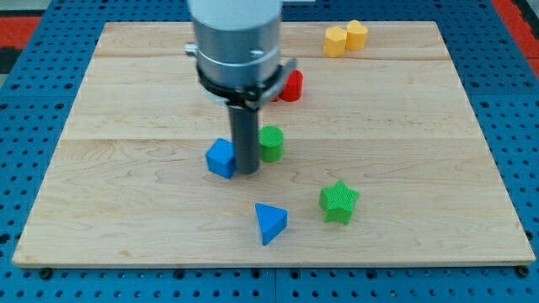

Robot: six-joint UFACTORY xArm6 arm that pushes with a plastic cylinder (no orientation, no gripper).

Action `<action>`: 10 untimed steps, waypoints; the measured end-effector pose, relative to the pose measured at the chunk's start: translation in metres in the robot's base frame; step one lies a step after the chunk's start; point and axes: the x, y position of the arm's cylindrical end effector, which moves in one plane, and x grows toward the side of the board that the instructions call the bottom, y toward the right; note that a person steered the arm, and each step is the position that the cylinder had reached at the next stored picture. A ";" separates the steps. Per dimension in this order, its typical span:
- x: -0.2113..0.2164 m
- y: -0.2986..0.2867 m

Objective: Move the blue triangle and green blocks in different directions

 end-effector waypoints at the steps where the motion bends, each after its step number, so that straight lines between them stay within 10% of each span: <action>1: -0.024 -0.014; 2: -0.028 -0.060; 8: 0.080 0.120; 10: 0.095 0.041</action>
